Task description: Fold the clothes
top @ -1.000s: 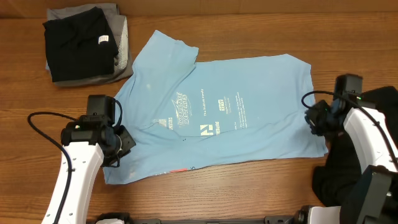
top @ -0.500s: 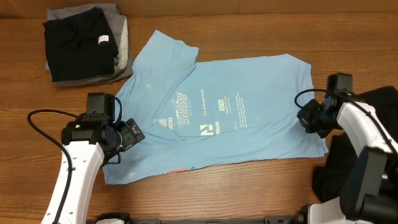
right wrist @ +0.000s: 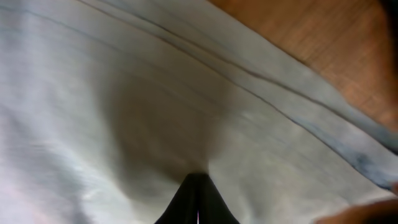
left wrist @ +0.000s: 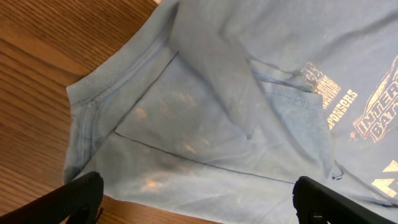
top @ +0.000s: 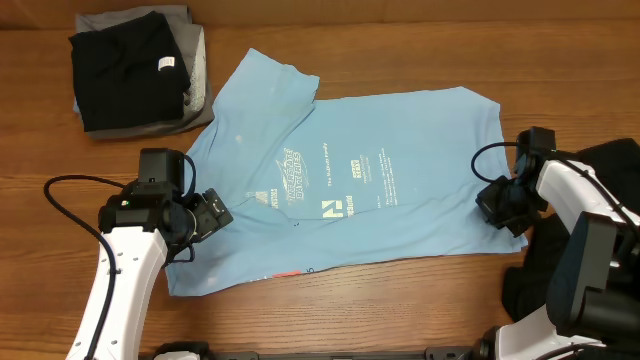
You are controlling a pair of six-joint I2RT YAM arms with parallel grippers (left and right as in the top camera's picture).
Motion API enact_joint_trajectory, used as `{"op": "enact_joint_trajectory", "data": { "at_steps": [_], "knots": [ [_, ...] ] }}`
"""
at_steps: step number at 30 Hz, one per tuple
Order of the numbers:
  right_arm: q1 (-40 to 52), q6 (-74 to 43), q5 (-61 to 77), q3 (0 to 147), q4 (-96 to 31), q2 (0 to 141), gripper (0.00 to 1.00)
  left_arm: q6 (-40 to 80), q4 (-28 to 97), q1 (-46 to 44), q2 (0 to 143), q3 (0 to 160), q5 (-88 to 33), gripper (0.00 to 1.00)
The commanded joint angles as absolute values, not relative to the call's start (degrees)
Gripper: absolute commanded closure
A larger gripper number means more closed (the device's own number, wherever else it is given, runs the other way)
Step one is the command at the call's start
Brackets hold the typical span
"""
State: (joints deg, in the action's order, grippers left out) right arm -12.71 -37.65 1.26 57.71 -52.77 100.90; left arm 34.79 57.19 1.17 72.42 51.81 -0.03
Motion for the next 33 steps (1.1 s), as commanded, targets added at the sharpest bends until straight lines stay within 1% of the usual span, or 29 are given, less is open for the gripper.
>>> {"op": "enact_joint_trajectory", "data": {
  "at_steps": [1, 9, 16, 21, 24, 28, 30, 31, 32, 33],
  "knots": [
    [-13.26, -38.81, -0.97, 56.31, -53.39, 101.3, 0.96, 34.92, 56.64, 1.48, 72.73, 51.86, -0.03, 0.0],
    [-14.74, -39.7, -1.23, 51.51, -52.23, 101.3, 0.96, 34.89, 56.73, 1.48, 72.73, 51.86, -0.03, 0.0],
    [-20.45, -41.01, -1.43, 51.48, -56.58, 100.95, 0.96, 34.89, 56.97, 1.48, 72.73, 51.86, -0.05, 0.0],
    [-22.98, -41.91, -2.09, 51.48, -59.07, 97.08, 0.96, 34.87, 56.95, 1.48, 72.73, 51.86, -0.6, 0.0],
    [-23.07, -42.04, -3.42, 51.68, -60.01, 92.49, 0.96, 34.44, 55.59, 1.48, 72.73, 51.86, -4.51, 0.0],
    [-23.07, -41.8, -4.01, 54.33, -62.35, 85.52, 0.96, 30.35, 49.74, 1.45, 72.73, 51.99, -12.8, 0.0],
    [-23.07, -38.61, -3.49, 56.53, -63.09, 82.78, 0.96, 30.2, 47.24, 1.26, 72.73, 52.49, -14.96, 0.0],
    [-23.07, -36.99, -3.16, 57.87, -63.59, 81.82, 0.89, 30.2, 46.0, 0.89, 72.73, 53.08, -14.96, 0.0],
    [-23.07, -34.74, -2.55, 59.88, -64.18, 80.97, 0.73, 30.2, 44.56, 0.3, 72.73, 53.87, -14.55, 0.0],
    [-23.07, -33.61, -2.11, 60.95, -64.36, 80.75, 0.62, 30.17, 43.53, -0.1, 72.73, 54.33, -14.39, 0.0]
  ]
}}
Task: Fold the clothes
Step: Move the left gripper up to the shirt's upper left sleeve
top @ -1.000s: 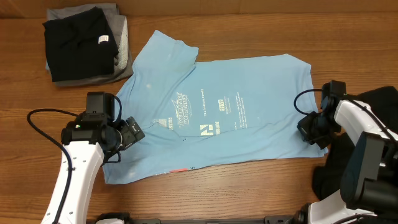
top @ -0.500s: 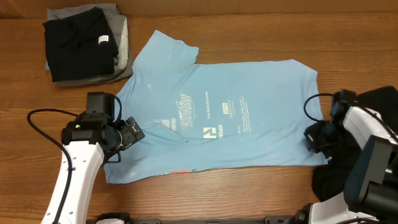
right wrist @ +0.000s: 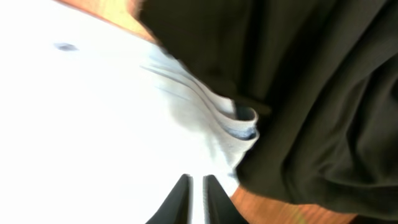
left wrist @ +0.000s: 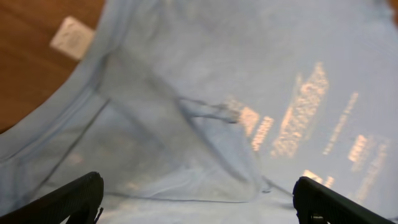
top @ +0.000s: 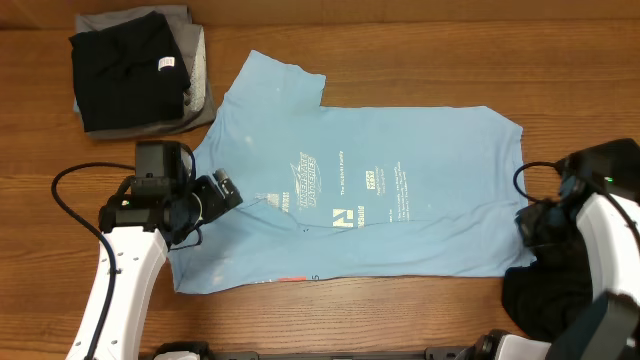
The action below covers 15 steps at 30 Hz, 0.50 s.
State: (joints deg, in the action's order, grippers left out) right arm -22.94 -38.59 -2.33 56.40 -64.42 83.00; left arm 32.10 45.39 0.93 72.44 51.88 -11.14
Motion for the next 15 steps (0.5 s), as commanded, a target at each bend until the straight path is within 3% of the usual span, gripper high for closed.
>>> {"op": "enact_joint_trajectory", "data": {
  "at_steps": [1, 3, 5, 10, 15],
  "knots": [
    [-23.07, -31.75, -1.28, 62.72, -64.58, 80.66, 0.45, 30.2, 41.67, -0.67, 72.73, 55.13, -14.44, 0.0],
    [-23.05, -29.41, 0.97, 66.28, -64.79, 80.71, 0.24, 30.17, 37.21, -2.02, 72.95, 57.04, -14.39, 0.0],
    [-23.0, -28.27, 3.88, 69.65, -64.62, 80.71, 0.18, 30.22, 33.04, -3.33, 74.28, 60.07, -14.41, 0.0],
    [-22.46, -26.48, 8.73, 75.79, -64.2, 80.79, 0.15, 26.37, 31.79, -6.92, 83.55, 72.73, -11.7, 0.0],
    [-20.51, -24.99, 9.13, 76.51, -64.36, 81.08, 0.14, 19.05, 39.53, -10.04, 100.44, 93.21, -5.78, 0.0]
  ]
}}
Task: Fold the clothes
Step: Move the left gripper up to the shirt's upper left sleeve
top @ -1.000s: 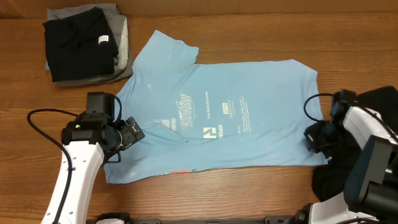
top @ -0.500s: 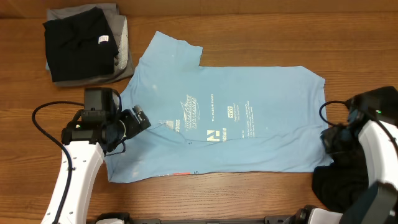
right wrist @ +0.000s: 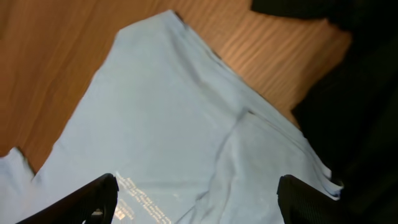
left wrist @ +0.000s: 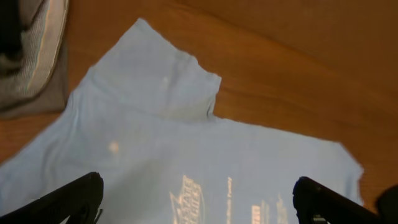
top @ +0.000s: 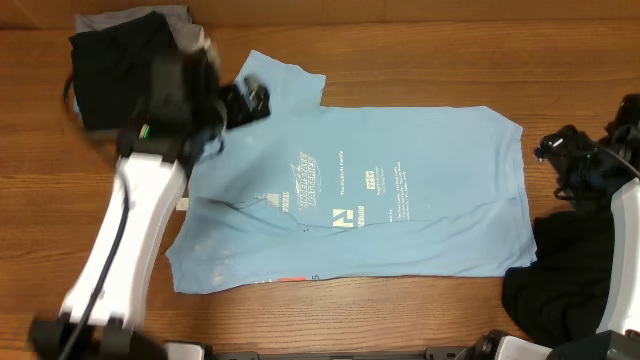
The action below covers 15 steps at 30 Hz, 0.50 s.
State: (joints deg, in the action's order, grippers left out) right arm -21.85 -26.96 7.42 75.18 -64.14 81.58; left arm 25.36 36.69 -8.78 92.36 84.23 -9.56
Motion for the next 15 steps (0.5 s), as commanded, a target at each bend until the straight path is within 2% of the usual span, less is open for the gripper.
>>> {"op": "enact_joint_trajectory", "data": {
  "at_steps": [1, 8, 15],
  "knots": [
    [-20.18, -24.99, 9.1, 76.51, -64.47, 81.21, 0.14, 18.41, 41.19, -10.37, 103.46, 96.9, -5.78, 0.0],
    [-17.5, -23.81, 9.1, 76.47, -64.9, 83.0, 0.14, 12.34, 51.0, -14.96, 126.63, 122.85, -3.55, 0.0],
    [-15.35, -23.49, 8.86, 76.47, -65.1, 86.02, 0.13, 11.35, 47.79, -18.96, 138.98, 129.19, -0.71, 0.0]
  ]
}}
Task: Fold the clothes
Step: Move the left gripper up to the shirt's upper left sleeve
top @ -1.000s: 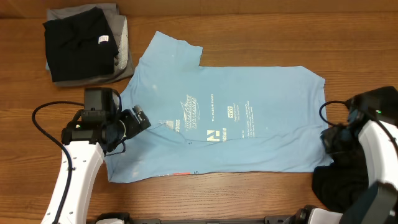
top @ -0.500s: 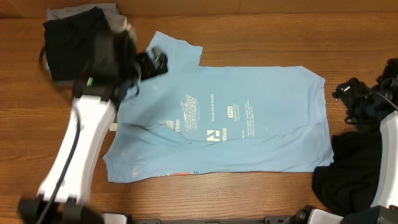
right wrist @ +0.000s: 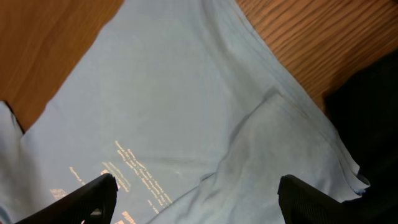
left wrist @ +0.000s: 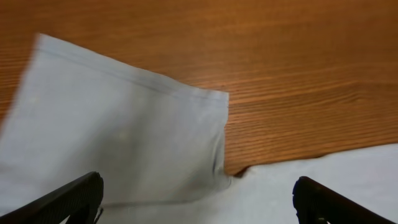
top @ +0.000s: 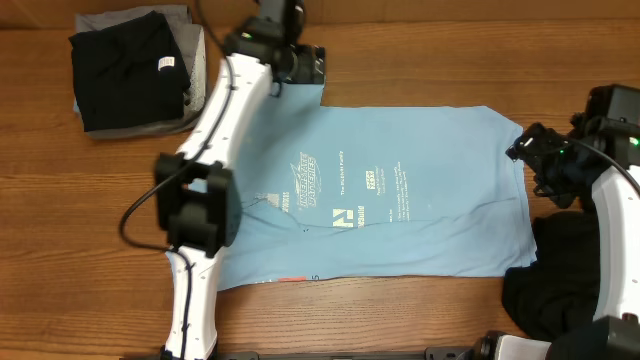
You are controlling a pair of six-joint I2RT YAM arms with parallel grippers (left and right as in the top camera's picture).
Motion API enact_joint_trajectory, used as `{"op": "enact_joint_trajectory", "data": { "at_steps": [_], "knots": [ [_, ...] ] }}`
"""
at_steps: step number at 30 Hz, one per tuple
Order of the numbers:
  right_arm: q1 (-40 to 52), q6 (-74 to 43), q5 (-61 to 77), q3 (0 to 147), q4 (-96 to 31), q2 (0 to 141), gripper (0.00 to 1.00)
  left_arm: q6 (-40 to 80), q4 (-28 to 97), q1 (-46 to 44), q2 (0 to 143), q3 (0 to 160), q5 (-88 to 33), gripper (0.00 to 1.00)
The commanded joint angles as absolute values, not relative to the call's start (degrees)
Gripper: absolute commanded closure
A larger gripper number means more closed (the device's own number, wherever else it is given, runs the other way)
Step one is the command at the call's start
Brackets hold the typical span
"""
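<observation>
A light blue T-shirt [top: 400,190] with a printed front lies spread flat across the table. My left gripper [top: 303,63] hovers open over its far left sleeve [left wrist: 124,124], whose hemmed corner meets bare wood; the black fingertips [left wrist: 68,202] stand wide apart, empty. By the shirt's right edge, my right gripper [top: 532,160] is open too, above the wrinkled hem [right wrist: 280,130], its fingertips [right wrist: 81,199] holding nothing.
A folded stack, black on grey [top: 125,70], sits at the far left corner. A black garment [top: 550,290] lies heaped at the near right, also seen as the dark cloth [right wrist: 373,93] beside the shirt's hem. Bare wooden table [top: 420,40] runs behind the shirt.
My left gripper has gone from above the shirt's left shoulder to the far edge of the sleeve. The right gripper has shifted slightly toward the shirt's right edge. The shirt lies as before.
First the shirt lay rumpled, my left gripper open at its collar end and the right shut on the right hem. Then the shirt was drawn out flatter to the right. Half a second ago both grippers were open and off the cloth; now they hover at opposite ends.
</observation>
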State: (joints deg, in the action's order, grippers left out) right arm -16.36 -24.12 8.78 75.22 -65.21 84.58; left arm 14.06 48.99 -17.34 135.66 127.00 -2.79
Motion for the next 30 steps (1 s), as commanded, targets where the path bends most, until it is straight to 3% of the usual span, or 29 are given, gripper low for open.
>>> {"op": "enact_joint_trajectory", "data": {
  "at_steps": [1, 7, 18, 30],
  "knots": [
    [-15.03, -23.49, 8.73, 76.47, -65.1, 86.48, 0.13, 10.94, 47.05, -19.55, 140.07, 129.19, 0.01, 0.0],
    [-12.78, -23.51, 4.95, 76.47, -65.3, 88.51, 0.13, 9.72, 44.62, -22.63, 144.7, 129.19, 9.8, 0.0],
    [-11.57, -23.53, 3.03, 76.47, -65.34, 89.12, 0.13, 9.43, 39.48, -22.59, 148.75, 129.16, 17.02, 0.0],
    [-11.57, -23.57, 3.05, 76.47, -64.47, 89.12, 0.13, 12.43, 35.86, -20.86, 149.6, 129.16, 15.99, 0.03]
  ]
}}
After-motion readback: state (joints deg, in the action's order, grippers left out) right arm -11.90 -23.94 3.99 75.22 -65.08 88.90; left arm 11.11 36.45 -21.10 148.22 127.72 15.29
